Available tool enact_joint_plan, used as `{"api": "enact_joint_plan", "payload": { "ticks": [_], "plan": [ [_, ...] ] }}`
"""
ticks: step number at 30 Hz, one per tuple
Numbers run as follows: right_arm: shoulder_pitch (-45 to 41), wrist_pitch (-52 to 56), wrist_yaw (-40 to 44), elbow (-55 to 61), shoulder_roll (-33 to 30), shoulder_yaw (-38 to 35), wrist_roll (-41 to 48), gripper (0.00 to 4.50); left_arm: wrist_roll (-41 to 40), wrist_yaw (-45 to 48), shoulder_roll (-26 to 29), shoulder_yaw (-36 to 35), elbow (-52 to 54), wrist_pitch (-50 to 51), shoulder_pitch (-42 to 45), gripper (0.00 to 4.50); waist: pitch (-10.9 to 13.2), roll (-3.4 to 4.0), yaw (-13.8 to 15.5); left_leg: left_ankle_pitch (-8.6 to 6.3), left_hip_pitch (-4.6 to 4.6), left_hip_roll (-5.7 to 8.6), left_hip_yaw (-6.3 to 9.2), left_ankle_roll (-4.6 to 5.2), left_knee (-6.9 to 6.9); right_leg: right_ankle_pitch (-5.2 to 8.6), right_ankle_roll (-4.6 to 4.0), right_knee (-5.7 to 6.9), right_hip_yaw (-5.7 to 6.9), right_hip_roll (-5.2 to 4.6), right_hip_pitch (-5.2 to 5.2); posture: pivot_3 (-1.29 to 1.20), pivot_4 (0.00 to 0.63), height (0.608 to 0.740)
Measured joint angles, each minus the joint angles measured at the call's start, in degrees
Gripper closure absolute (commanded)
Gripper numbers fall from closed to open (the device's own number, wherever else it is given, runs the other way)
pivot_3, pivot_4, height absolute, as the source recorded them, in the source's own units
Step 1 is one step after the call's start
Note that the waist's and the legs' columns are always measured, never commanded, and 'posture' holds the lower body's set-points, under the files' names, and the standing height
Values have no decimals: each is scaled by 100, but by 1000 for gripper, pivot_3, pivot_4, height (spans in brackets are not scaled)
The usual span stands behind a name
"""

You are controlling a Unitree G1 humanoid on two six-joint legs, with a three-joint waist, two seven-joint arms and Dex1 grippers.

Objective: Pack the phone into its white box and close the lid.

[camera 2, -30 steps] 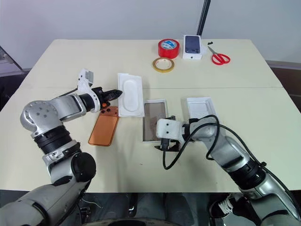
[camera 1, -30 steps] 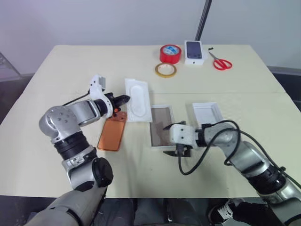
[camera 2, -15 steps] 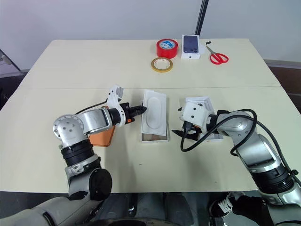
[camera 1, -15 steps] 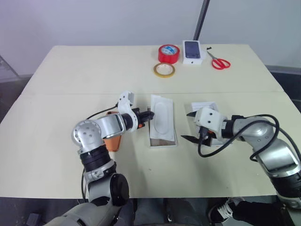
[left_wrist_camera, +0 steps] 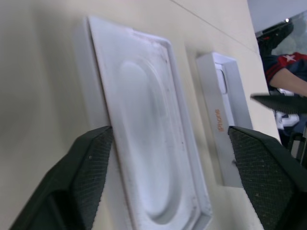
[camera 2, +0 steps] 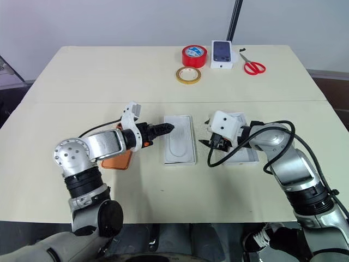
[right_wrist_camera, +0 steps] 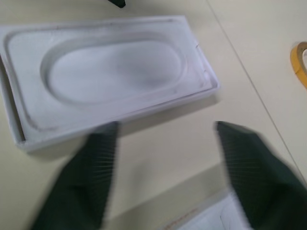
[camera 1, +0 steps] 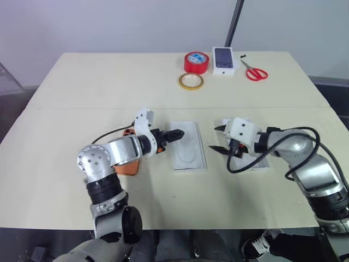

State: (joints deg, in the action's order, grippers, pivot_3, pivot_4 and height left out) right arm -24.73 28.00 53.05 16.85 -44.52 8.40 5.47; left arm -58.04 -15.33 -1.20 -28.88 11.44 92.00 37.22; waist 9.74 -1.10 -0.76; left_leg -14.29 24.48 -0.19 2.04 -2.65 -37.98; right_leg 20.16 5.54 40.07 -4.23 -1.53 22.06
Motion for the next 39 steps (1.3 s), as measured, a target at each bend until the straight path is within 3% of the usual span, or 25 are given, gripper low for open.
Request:
{"api": "enact_joint_plan", "payload": {
  "ticks": [4, 9, 16, 23, 39],
  "plan": [
    [-199, 230, -185, -103, 296, 36, 11, 4490, 213, 506, 960, 355, 193, -200, 4, 736, -1, 1, -6, 4, 0, -1, -2, -7, 4, 0, 0, 0, -1, 0, 4, 0, 150, 725],
    [-504, 659, -613, -328, 834, 373, -151, 4490, 1101, 1981, 2539, 1577, 643, -1796, -679, 736, -1, 3, -25, 9, 0, -1, -5, -17, 10, 0, -1, 0, -4, -1, 10, 0, 150, 725],
    [-1070, 893, -1682, -1164, 1823, 1069, -963, 4490, 2653, 4339, 4294, 2956, 963, -4540, -1913, 736, -2, 6, -31, 12, 0, 3, -14, -20, 41, 1, -4, -5, -13, -7, 26, 0, 150, 725],
    [-1394, 943, -1994, -1813, 2441, 1401, -1212, 4490, 2923, 5321, 4487, 2972, 995, -5529, -2557, 736, -2, 6, -18, -4, 0, 4, -11, 8, 45, 1, -4, -5, -10, -10, 26, 0, 150, 725],
    [-1189, 1151, -1817, -1442, 2023, 1598, -1773, 4490, 3006, 5659, 4488, 2754, 1287, -5660, -3001, 736, -2, 7, -44, -4, -2, 2, -10, 10, 51, 1, -4, -4, -9, -7, 28, 0, 150, 725]
  ]
}}
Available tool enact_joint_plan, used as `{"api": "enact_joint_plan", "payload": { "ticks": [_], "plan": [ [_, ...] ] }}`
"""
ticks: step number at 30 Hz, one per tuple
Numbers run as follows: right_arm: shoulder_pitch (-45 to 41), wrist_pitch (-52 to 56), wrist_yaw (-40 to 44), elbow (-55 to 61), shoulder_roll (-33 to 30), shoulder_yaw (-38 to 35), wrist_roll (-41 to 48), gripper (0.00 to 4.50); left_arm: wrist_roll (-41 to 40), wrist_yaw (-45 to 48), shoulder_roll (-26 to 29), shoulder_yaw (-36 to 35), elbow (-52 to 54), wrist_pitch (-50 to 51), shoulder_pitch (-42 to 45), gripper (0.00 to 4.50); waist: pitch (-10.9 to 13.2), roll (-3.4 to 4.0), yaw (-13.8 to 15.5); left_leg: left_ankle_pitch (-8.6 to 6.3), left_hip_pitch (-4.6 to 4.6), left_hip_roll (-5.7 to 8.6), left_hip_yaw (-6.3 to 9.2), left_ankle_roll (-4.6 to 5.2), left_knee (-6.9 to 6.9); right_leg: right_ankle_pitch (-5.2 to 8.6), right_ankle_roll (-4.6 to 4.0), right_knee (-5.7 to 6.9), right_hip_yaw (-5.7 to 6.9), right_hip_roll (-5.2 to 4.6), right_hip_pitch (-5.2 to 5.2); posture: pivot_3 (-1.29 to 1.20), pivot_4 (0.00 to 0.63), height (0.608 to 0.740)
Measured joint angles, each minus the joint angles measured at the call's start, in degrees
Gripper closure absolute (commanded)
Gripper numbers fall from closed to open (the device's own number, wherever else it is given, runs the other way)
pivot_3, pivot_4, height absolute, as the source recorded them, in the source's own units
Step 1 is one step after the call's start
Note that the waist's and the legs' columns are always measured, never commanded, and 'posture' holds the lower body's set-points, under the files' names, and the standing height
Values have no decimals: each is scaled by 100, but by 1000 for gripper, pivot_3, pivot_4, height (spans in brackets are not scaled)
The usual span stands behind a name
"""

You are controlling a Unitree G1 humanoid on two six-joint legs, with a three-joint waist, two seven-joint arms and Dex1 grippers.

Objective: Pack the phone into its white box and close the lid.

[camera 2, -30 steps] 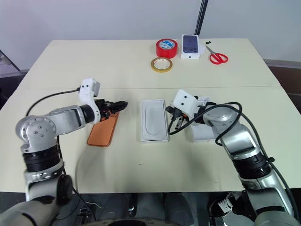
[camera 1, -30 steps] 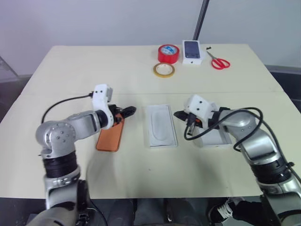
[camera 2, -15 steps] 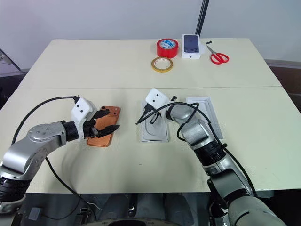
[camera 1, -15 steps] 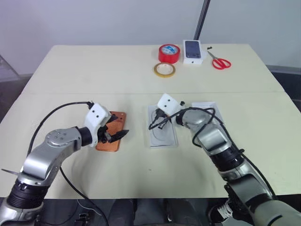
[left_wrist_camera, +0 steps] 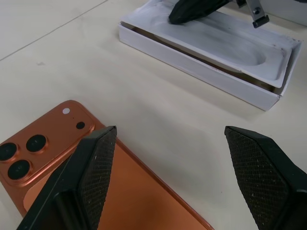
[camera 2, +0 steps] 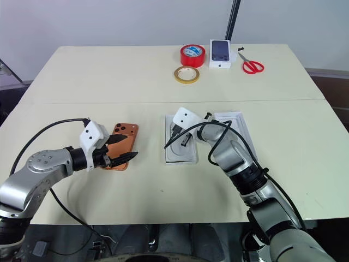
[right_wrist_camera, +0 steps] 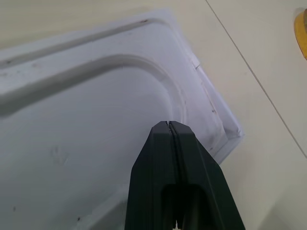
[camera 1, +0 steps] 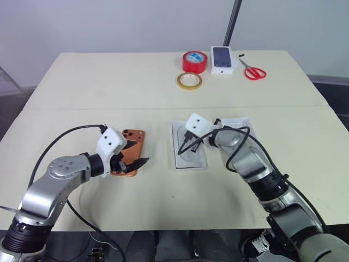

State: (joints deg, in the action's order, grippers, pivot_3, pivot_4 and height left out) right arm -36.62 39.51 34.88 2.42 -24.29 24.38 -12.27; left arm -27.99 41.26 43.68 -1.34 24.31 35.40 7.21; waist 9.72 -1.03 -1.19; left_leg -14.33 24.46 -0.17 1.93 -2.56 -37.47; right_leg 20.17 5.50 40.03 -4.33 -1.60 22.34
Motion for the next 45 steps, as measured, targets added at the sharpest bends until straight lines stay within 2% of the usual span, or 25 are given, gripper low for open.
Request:
{"api": "enact_joint_plan", "payload": {
  "ticks": [11, 20, 29, 34, 38, 45],
  "plan": [
    [243, 20, 773, 926, -214, 162, 89, 4490, 38, -3, -35, -4, -42, -1, 35, 736, 0, 0, 5, 0, -1, 0, 1, 0, -1, 0, 0, -1, 1, 0, -2, 0, 150, 725],
    [549, -231, 1966, 1607, -1329, 445, 226, 4490, 47, -4, -68, -16, -52, -2, 32, 736, 0, 0, 9, -1, -3, -1, 2, 1, -1, 0, 0, -2, 1, 0, -5, 0, 150, 725],
    [685, -446, 2606, 2028, -1816, 436, 435, 4490, 55, -7, -86, -17, -53, -2, 32, 736, -1, -1, 28, -1, -3, -1, 3, 2, -3, 0, 0, -4, 2, -1, -9, 0, 150, 725],
    [685, -440, 2585, 2018, -1698, 374, 489, 4490, 102, -17, -93, -18, -65, 3, 33, 736, -1, -1, 18, -1, -3, -2, 4, 2, -3, 0, 0, -3, 2, 1, -8, 0, 150, 725],
    [250, -4, 1996, 1710, -799, 63, 638, 4490, 105, -53, -112, -78, -136, 35, 83, 736, 0, -1, -14, -1, -3, -8, 4, 1, -1, 0, -1, 1, 2, 7, -3, 0, 150, 725],
    [-78, 187, 1113, 737, -121, -15, 495, 4490, 128, -70, -113, -211, -225, 55, 140, 736, -1, -2, 28, 0, -2, -2, 4, 1, -2, 0, -1, -1, 4, 0, -3, 0, 150, 725]
  ]
}}
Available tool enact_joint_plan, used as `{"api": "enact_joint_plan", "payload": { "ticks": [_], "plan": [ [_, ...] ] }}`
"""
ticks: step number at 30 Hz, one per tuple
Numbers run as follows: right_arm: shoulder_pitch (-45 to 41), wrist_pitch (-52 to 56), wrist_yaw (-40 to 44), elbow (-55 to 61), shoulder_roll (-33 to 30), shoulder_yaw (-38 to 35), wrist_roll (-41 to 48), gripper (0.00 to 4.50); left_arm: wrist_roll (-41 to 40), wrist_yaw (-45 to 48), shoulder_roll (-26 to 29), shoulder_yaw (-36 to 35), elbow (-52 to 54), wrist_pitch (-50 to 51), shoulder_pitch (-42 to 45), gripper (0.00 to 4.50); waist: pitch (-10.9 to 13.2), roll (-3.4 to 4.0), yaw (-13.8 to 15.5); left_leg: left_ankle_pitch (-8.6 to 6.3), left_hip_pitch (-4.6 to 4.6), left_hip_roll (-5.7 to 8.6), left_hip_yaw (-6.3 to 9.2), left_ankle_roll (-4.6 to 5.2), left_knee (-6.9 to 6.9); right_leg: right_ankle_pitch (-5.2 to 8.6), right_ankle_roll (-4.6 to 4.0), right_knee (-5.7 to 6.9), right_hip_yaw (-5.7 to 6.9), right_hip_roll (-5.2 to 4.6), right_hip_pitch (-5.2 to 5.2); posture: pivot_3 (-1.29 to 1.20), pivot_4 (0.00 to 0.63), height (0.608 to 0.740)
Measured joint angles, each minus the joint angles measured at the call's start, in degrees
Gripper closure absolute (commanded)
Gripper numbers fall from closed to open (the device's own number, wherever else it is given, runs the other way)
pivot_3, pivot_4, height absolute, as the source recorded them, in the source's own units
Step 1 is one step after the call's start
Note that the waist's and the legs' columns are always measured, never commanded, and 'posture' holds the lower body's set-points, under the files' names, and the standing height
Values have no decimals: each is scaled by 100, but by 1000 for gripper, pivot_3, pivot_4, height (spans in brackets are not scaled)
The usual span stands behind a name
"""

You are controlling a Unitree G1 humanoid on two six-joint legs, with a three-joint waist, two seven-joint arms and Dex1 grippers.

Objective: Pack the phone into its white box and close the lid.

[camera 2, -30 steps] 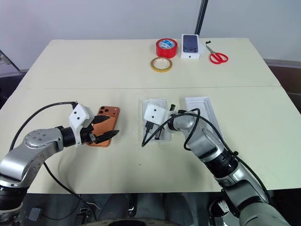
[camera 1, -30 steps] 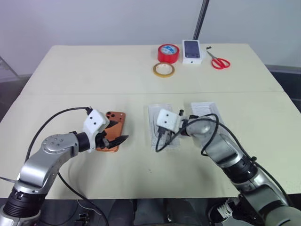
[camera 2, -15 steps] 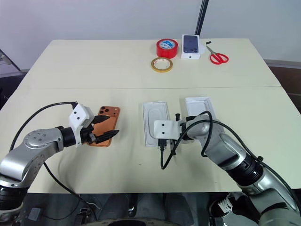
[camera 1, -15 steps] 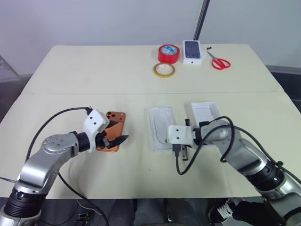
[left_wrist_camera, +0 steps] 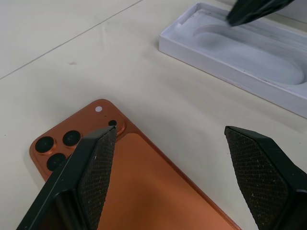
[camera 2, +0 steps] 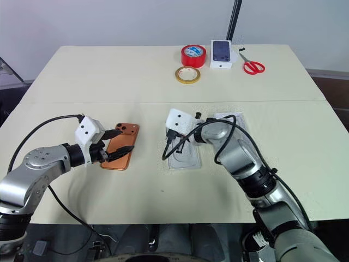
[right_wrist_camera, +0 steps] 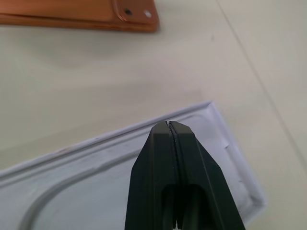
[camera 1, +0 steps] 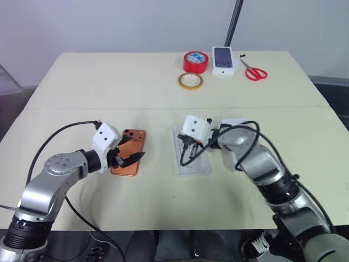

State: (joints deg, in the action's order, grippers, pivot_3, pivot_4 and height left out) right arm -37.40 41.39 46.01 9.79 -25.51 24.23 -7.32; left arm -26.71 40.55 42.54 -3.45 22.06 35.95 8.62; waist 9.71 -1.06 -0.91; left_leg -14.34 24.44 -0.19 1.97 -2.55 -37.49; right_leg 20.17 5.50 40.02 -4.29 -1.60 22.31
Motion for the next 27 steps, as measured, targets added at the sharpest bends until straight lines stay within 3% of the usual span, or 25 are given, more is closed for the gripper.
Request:
{"api": "enact_joint_plan", "payload": {
  "ticks": [4, 5, 6, 12, 22, 27],
  "plan": [
    [-178, 168, -270, -244, 477, -82, 69, 4490, -143, -338, -109, -311, -144, 489, 36, 736, 0, 0, -58, 0, -1, -8, -1, 0, 4, 0, 0, 5, -2, 8, 6, 0, 150, 725],
    [-258, 223, -335, -247, 645, -103, 109, 4500, -288, -519, -189, -553, -286, 841, 93, 154, 0, 0, -85, 0, 0, -11, 0, 0, 6, 0, 0, 6, -1, 12, 9, 0, 150, 725],
    [-324, 241, -387, -249, 762, -96, 137, 4500, -398, -692, -219, -777, -418, 1135, 136, 24, 0, 0, -118, 0, 0, -11, 2, 0, 7, 0, 0, 7, 1, 12, 10, 0, 150, 725],
    [-371, 216, -461, -444, 992, 285, 112, 4500, -861, -1379, -273, -1737, -720, 2467, 385, 24, -3, -4, -149, 0, 0, -3, 2, 0, 5, 0, 0, 6, 10, -1, 8, 0, 150, 725],
    [-695, -21, -148, -983, 1171, 1273, -138, 4500, -1291, -1603, -365, -1762, -717, 4356, 806, 24, -6, -5, -156, 2, -1, 1, 3, -4, 6, 0, 0, 9, 13, -5, 10, 0, 150, 725],
    [-744, -223, -50, -1111, 1182, 1550, -334, 4500, -1512, -1599, -750, -1771, -411, 4974, 967, 24, -12, -5, -138, 2, -4, 6, 5, -5, 5, 0, 0, 8, 15, -11, 5, 0, 150, 725]
  ]
}}
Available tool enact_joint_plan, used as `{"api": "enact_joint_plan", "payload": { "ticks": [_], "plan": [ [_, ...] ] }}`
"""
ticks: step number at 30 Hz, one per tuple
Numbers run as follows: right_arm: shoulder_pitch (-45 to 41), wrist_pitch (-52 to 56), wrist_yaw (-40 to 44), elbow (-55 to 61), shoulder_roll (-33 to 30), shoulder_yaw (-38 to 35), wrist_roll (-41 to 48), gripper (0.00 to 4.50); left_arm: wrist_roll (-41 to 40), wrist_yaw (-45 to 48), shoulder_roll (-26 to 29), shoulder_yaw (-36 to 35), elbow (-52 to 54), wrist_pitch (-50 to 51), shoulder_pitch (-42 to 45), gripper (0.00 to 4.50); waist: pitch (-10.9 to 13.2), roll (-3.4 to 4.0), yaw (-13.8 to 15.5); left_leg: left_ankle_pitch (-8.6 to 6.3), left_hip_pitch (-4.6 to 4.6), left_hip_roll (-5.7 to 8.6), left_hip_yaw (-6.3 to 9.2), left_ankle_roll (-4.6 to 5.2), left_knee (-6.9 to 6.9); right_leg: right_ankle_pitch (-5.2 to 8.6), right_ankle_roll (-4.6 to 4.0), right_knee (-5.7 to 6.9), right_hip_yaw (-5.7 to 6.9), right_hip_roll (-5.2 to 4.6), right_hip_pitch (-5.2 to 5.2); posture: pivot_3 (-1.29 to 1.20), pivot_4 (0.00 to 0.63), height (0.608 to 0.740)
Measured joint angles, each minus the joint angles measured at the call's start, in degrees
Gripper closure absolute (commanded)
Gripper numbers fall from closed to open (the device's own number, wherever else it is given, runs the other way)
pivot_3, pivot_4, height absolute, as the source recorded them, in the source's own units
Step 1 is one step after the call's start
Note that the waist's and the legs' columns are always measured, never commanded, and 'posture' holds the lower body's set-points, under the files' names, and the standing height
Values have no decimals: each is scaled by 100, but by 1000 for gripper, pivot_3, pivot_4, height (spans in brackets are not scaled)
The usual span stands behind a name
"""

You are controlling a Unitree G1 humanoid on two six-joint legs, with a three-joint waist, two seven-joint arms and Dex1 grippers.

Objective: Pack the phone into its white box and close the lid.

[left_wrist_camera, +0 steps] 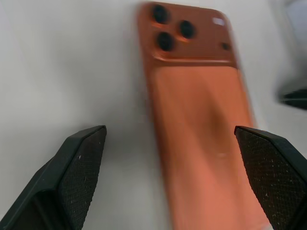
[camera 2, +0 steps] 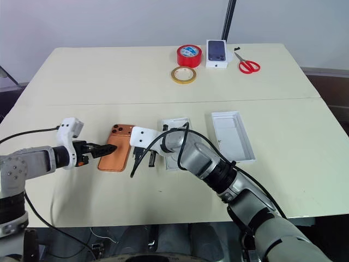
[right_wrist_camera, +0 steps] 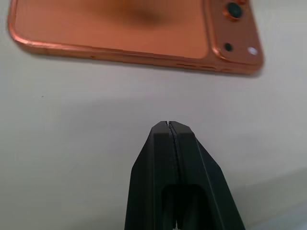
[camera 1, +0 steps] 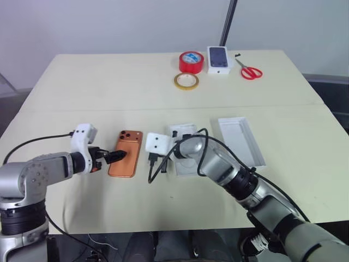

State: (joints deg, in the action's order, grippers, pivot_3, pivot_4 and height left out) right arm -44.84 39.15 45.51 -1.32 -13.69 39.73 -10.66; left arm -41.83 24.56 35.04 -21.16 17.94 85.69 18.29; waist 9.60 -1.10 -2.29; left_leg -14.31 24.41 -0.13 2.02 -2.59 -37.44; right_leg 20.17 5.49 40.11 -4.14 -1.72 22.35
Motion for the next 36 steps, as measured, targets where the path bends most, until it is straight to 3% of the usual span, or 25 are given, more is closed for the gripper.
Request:
{"api": "enact_joint_plan", "payload": {
  "ticks": [5, 14, 28, 33, 36],
  "plan": [
    [-2, -14, 41, -2, 15, 0, -102, 4500, -206, -35, -390, 30, 361, 406, 38, 24, -2, 0, 21, 1, 0, 6, 3, -1, 0, 0, 0, 0, 2, -5, -3, 0, 150, 725],
    [0, -29, 101, -2, -52, -34, -287, 4500, -759, -464, -606, -9, 359, 490, 23, 24, -8, -1, 43, 1, -4, 12, 11, -2, -1, 0, 0, -1, 7, -11, -9, 0, 150, 725],
    [139, -5, 112, 50, -89, -164, -495, 4500, -1962, -1623, -1043, -512, -348, 606, 250, 24, -11, -2, 164, 2, -5, 24, 28, -3, -11, 0, 1, -2, 20, -22, -20, 0, 150, 725],
    [162, -2, 129, 108, -4, -134, -505, 4500, -2641, -2043, -1593, -539, -754, 633, 438, 24, -12, -11, 125, 3, 0, 23, 40, -6, -15, 0, 1, -3, 28, -18, -18, 0, 150, 725],
    [176, -5, 164, 131, 13, -129, -487, 4500, -2904, -2343, -1620, -623, -942, 632, 482, 24, -13, -10, 82, 11, -1, 20, 41, -18, 2, 0, 0, -3, 26, -12, -8, 0, 150, 725]
  ]
}}
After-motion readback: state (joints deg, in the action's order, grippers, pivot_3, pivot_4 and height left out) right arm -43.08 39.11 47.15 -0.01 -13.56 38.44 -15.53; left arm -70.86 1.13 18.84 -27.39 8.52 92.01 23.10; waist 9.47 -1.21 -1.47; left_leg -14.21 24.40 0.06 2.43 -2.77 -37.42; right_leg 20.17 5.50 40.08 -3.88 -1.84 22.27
